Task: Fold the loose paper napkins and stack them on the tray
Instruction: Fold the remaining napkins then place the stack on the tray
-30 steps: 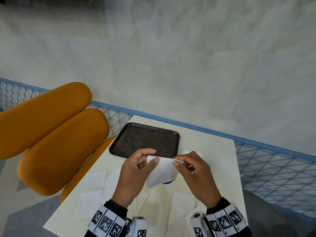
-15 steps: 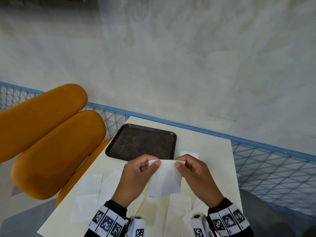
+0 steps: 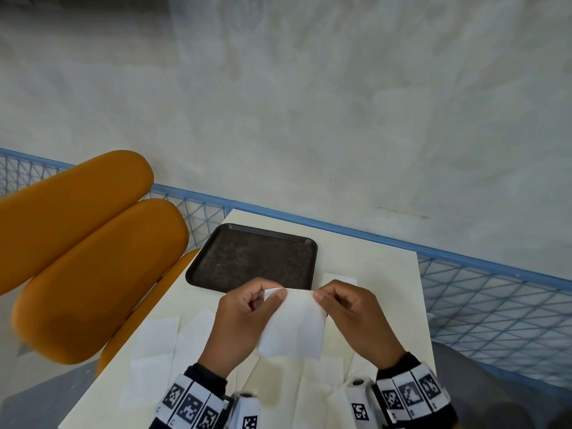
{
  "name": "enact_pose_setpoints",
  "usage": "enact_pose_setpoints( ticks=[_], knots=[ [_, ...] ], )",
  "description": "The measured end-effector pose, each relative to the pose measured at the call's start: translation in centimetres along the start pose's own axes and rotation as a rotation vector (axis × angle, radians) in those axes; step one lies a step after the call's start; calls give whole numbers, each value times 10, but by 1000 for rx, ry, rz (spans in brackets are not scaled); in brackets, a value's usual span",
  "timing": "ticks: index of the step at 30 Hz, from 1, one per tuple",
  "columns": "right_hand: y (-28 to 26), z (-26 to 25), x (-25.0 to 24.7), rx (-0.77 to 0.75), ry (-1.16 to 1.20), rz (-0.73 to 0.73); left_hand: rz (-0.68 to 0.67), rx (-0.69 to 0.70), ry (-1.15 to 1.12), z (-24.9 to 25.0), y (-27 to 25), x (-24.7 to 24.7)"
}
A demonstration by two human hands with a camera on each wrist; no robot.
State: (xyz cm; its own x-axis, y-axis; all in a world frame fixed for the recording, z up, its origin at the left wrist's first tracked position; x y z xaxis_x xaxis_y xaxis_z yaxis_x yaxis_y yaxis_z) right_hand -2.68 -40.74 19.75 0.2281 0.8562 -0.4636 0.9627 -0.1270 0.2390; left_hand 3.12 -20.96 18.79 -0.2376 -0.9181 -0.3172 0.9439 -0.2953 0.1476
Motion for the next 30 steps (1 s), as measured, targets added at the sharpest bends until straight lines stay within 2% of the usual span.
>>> enact_pose_setpoints(
  ticks=[3, 6, 10, 14, 18, 20, 25, 30],
  knots=[
    [-6, 15, 12, 116, 105, 115, 71, -97, -94, -10, 5, 6],
    [-13, 31, 25, 208, 55, 243, 105, -240, -216, -23, 3, 25],
    [-16, 46, 29, 241, -41, 365, -10, -375, -307, -40, -6, 57],
    [-15, 50, 29, 161, -118, 366, -3, -378, -261, -55, -6, 64],
    [-12, 78, 28, 233, -98, 388, 58, -239, -161, -46, 1, 67],
    [-12, 85, 28, 246, -104, 391, 48, -187, -83, -49, 7, 70],
    [-9, 92, 31, 220, -88, 345, 14, -299, -1, -75, 14, 78],
    [-7, 123, 37, 459, 191, 128, 34, -388, -61, -91, 16, 71]
  ],
)
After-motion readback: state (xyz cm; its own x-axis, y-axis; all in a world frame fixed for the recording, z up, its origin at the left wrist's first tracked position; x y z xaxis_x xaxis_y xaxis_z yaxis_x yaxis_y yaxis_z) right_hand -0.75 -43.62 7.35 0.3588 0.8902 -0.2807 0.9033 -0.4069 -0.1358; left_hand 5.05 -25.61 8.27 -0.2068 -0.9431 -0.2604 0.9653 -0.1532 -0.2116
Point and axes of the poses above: each hand's wrist, its own y-axis towards the middle knuckle, its own x-axis out of the palm, z = x × y, the point moved 7 cm from there along y, towards the middle knuckle, and after that the axes turned 1 degree about -y, right-handed, at the moved point
